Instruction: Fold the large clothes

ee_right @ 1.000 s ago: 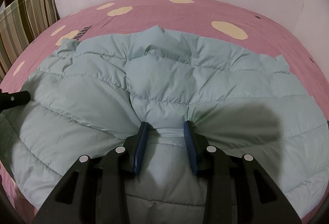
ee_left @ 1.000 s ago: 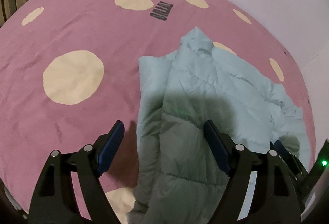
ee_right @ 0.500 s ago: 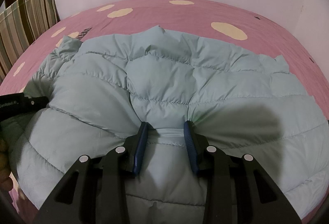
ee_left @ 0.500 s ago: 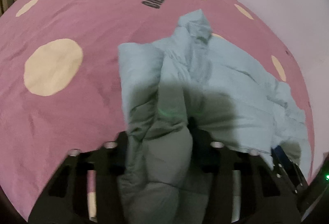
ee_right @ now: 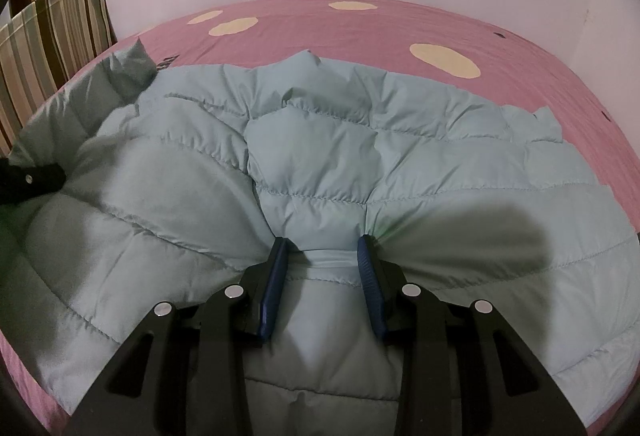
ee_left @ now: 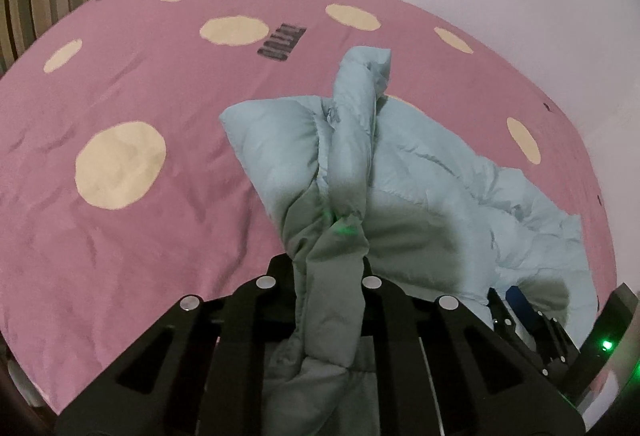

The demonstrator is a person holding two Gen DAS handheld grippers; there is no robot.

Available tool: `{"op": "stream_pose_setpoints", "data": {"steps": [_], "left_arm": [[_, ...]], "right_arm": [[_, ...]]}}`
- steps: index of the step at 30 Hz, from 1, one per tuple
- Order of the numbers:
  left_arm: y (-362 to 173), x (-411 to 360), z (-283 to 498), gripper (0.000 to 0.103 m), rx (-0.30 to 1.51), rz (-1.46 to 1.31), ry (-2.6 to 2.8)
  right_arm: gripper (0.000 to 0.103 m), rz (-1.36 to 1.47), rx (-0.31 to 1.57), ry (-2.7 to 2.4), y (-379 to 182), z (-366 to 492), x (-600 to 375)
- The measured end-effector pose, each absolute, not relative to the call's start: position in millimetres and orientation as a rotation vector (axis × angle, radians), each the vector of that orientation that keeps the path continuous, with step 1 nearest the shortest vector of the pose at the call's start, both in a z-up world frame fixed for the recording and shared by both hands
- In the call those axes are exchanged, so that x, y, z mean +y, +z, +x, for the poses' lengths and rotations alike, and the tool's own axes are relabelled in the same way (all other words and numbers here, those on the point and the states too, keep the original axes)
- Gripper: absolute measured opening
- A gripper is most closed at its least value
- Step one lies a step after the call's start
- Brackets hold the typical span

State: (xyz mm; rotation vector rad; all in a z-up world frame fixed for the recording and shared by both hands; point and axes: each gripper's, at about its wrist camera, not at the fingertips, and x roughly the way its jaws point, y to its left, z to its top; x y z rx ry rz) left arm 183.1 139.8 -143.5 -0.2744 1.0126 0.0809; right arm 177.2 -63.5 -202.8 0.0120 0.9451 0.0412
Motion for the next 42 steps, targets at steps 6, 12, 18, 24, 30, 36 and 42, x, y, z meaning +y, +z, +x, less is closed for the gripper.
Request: {"op": "stream_pose_setpoints", "data": {"steps": [6,12,18,24,30,36,42], "left_arm": [[-125.4,132.1,174.8,0.009,0.974,-0.260,0.095],[-101.1,118.3,164.4,0.009,0.931,-0.234,0.096],[-70.1,78.6,155.9,0.009,0.865,-0.170,0.074],[-53.6,10.4,153.7,0.009,0.828,-0.096,0.009],[-61.8,-67.7,151.0,0.009,0.824,0.005,-0.074],[-95.7,-140.1,149.0,0.009,0.875,0.094,-0.158],[-137.9,-182.2,149.2,0.009,0.939,0.146,-0.197]], "right_arm": [[0.037,-0.013,0.931,0.029,-198.2,174.1,-59.1],[0.037,0.027,0.901,0.031,-175.7,163.8,-74.1],[0.037,0.071,0.854,0.002,-150.2,144.9,-116.1],[0.037,0.119,0.837,-0.063,-141.1,122.6,-173.4],[0.037,0.167,0.828,-0.141,-138.8,103.4,-230.5],[0.038,0.197,0.829,-0.211,-143.3,86.1,-276.8],[0.038,0.214,0.861,-0.268,-156.5,74.9,-305.3]]}}
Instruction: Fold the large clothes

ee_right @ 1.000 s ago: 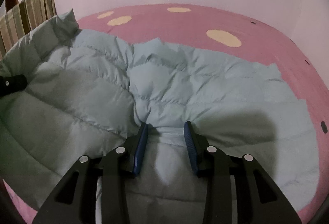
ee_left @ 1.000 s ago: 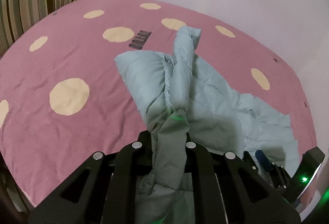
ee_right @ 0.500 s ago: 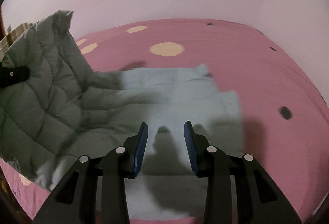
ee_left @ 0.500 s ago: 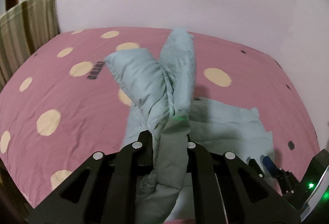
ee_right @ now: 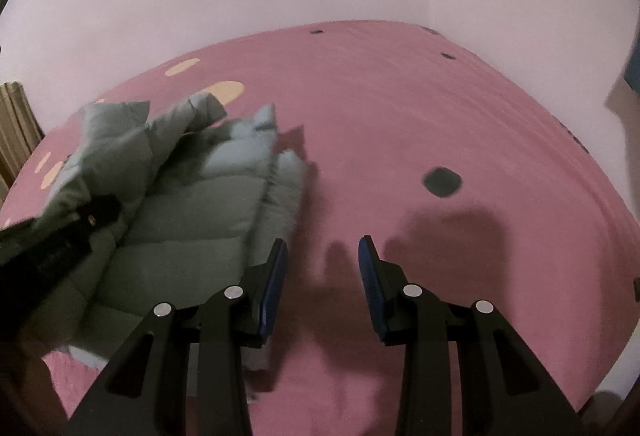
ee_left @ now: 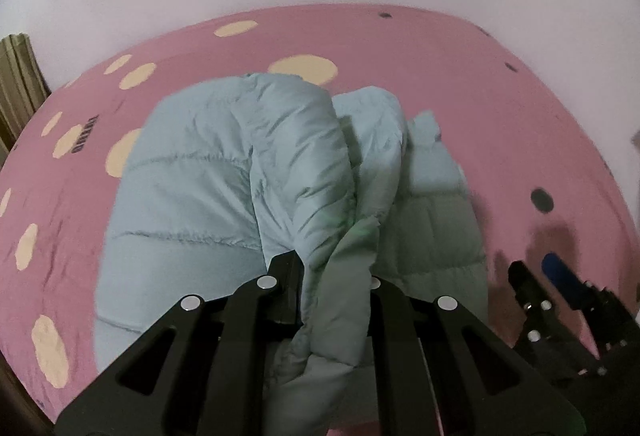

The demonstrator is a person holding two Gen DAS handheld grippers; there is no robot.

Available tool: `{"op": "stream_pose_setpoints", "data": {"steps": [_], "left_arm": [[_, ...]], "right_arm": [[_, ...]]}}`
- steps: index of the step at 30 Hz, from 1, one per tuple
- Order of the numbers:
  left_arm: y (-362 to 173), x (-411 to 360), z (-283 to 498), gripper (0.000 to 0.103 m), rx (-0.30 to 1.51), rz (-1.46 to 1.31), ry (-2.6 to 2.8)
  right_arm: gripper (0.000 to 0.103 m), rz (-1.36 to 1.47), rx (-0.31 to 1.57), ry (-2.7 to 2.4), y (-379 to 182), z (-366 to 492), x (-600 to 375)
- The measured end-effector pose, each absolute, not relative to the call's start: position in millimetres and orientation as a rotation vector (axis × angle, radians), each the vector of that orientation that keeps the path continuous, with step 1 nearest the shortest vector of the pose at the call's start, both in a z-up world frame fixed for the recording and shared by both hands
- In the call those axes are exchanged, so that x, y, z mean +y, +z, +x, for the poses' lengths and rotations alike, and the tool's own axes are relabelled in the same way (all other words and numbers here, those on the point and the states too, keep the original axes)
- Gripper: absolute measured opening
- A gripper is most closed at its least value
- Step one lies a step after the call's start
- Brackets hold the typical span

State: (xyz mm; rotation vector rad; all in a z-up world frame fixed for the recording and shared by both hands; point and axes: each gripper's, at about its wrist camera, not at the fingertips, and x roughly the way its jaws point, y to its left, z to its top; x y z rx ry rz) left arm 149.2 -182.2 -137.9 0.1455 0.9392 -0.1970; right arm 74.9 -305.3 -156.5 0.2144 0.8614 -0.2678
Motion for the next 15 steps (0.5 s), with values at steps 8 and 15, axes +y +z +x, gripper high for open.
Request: {"op": "stream_pose_setpoints", "data": {"steps": [8,15], "left_arm": [[-144.3,-199.8,139.0,0.013,0.918,0.168,-0.201],[-116.5,-194.9,111.7,0.051,0.900,0.120,-0.315]], "right_arm": [[0.038,0.248,0.888,-0.307,-168.3,66.7,-327.2],[0.038,0.249,0.889,-0.323,-164.7,65.0,-331.7]]}}
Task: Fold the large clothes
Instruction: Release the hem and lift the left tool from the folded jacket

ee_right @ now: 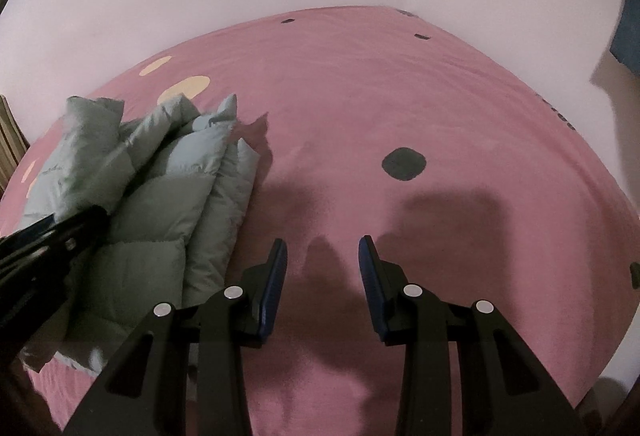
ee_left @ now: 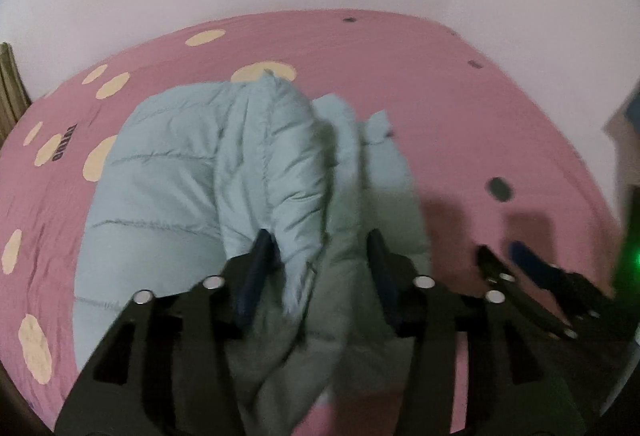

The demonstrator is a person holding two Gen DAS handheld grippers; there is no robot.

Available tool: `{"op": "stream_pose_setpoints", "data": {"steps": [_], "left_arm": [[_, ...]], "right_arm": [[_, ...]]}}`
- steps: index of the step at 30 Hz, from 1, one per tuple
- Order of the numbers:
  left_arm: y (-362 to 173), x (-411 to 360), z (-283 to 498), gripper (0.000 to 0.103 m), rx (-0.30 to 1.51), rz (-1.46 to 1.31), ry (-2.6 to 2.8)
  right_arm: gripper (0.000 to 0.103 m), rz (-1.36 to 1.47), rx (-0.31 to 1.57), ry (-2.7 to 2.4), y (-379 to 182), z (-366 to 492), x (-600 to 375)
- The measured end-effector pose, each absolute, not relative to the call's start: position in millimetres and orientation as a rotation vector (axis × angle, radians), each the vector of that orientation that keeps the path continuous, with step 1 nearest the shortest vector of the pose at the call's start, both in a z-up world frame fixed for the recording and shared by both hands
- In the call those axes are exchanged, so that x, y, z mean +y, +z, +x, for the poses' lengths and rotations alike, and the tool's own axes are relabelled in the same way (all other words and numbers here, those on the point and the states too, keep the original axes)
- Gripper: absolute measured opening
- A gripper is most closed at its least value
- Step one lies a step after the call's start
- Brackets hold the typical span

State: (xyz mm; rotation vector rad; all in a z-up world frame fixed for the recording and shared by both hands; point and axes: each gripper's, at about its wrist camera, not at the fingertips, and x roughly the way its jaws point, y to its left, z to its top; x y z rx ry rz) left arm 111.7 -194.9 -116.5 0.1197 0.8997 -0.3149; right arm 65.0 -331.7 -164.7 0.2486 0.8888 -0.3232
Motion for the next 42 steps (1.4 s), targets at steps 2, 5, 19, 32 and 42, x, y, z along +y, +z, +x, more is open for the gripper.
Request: {"op": "stream_pose_setpoints", "data": {"steps": [2,5,19,32,42], "left_arm": [[-104.6,-194.2,104.0,0.056,0.880,0.116,-0.348],[-80.9,-181.8,93.2,0.061,0.824,0.110,-0.368],[-80.0,-14.8,150.8,0.077,0.831,-0.110,0.014],[-126.7,2.8,174.0,0.077,0.933,-0.165,-0.021],[-128.9,-14.3,179.9,0.077,0.937,-0.134,-0.075]], "right_arm": [[0.038,0.246,0.884,-0.324,-160.8,64.9,-331.0],[0.038,0.250,0.874,-0.314,-152.4,67.2,-329.8],[0.061,0.199,0.803,-0.158,-100.9,111.4,-254.4],[0.064,0.277,0.935,-0.102,-134.6,158.1,-234.1],[0.014,0.295,0.944,-0.063,-138.9,158.8,-239.9]]}}
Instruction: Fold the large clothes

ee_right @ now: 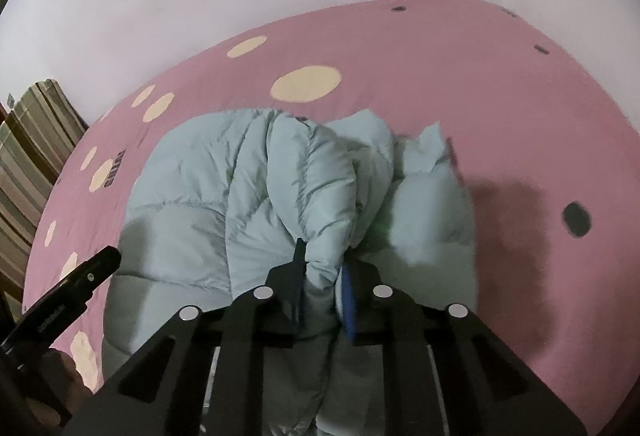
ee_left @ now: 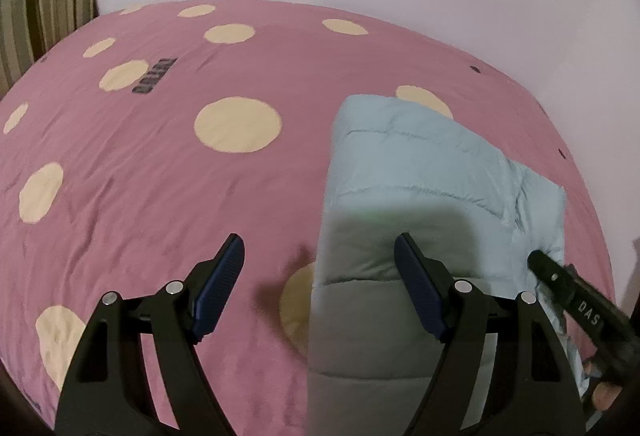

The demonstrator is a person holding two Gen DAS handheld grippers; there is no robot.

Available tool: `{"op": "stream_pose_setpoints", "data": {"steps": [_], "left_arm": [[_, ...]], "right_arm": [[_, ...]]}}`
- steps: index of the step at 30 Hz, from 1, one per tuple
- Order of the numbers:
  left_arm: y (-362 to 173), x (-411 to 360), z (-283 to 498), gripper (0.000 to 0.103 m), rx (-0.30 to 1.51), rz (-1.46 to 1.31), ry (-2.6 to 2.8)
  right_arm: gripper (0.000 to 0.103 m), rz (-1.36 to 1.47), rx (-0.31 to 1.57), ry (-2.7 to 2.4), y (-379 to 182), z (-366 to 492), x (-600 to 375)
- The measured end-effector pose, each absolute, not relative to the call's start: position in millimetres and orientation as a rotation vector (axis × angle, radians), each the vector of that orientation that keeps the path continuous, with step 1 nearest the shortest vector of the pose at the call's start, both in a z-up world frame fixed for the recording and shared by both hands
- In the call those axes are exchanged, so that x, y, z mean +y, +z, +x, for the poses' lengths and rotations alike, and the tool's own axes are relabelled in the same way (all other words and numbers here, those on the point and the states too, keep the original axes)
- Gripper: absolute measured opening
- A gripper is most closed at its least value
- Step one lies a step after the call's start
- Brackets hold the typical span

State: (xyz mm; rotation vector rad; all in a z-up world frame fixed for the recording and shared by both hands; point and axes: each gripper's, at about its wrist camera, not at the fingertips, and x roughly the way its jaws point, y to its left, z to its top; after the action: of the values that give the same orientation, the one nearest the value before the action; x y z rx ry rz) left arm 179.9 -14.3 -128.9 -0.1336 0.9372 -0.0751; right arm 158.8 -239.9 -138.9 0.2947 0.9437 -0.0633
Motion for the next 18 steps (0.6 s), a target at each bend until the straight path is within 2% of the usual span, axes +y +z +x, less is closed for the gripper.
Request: {"op": "stream_pose_setpoints", "data": {"steps": [5,11,18], "left_arm": [[-138.1,-45.5,184.3,0.077,0.941,-0.040,-0.068],[-163.6,-72.6,188.5,0.078,0.970,0.048,-0.036],[-184.0,-81.6,189.6,0.078,0.962,0.068,-0.019]], "right_arm": [[0.014,0.214,0.947,-0.123,-140.4,158.4,-249.2],[0.015,0.108,0.980,-0.162,-168.5,161.1,-249.5],[0.015,0.123,1.000,-0.155,-192.0,165.0,-255.9]]}}
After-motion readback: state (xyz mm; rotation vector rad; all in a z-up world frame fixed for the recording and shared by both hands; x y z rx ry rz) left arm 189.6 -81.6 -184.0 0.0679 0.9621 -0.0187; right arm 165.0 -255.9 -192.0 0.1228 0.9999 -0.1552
